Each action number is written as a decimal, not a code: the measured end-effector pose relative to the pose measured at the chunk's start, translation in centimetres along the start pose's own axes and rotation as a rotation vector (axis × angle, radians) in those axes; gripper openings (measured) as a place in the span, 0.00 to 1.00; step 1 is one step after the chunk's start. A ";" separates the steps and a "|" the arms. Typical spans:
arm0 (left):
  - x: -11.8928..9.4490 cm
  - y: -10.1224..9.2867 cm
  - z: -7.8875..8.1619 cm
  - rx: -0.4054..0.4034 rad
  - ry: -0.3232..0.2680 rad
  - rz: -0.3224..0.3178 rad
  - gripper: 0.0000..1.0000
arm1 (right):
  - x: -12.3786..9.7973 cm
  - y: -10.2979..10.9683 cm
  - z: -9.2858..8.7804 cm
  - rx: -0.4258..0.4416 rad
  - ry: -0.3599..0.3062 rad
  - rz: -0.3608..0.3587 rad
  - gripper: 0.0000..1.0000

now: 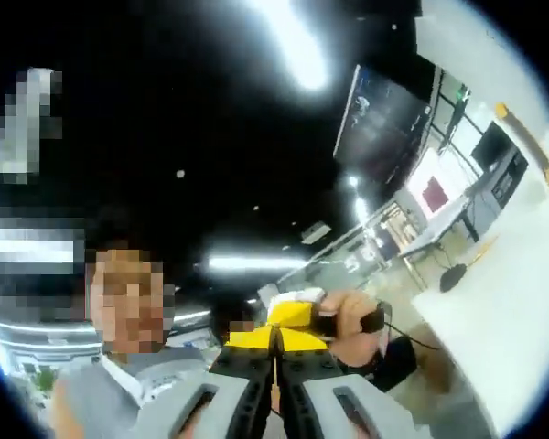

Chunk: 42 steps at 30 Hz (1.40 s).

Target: Tear open the coffee pouch, take out the coffee, and pour the coffee from the pouch into the cup

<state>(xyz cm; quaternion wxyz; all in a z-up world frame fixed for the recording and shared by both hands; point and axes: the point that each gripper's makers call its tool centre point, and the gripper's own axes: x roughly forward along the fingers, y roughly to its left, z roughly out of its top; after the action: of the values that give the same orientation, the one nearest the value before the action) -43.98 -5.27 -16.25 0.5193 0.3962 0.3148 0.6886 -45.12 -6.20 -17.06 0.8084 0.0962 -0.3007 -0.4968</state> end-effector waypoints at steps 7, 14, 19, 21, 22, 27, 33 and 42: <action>0.1 0.4 -0.6 0.084 0.083 0.031 0.02 | 0.4 -0.1 0.4 -0.042 -0.042 -0.040 0.01; 0.2 1.7 -4.9 -0.244 0.150 0.045 0.04 | -0.8 -2.5 1.2 -0.468 0.059 -0.432 0.01; 0.1 1.0 -4.8 -0.323 0.121 -0.016 0.04 | -1.6 -3.1 0.2 -0.545 0.169 -0.493 0.01; -0.1 0.8 -4.7 -0.367 0.129 -0.030 0.03 | -3.7 -4.1 1.5 -0.605 0.217 -0.524 0.01; -0.1 0.8 -4.7 -0.381 0.134 -0.027 0.03 | -3.1 -3.5 1.5 -0.640 0.231 -0.545 0.01; 0.1 3.5 -4.7 -0.655 0.054 0.100 0.02 | -2.8 -2.6 4.6 -1.013 0.185 -0.736 0.01; 0.9 5.0 -7.4 -0.762 0.141 0.273 0.01 | -4.2 -3.2 5.9 -1.312 0.151 -1.074 0.01; 1.2 5.3 -10.3 -0.778 0.242 0.476 0.01 | -5.0 -6.2 5.9 -1.334 0.065 -1.219 0.01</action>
<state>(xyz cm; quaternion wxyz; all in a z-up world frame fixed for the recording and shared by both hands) -55.64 -5.77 -16.56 0.4166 0.1503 -0.0079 0.8966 -54.83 -4.13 -17.11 0.3012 -0.2357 0.1759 -0.9071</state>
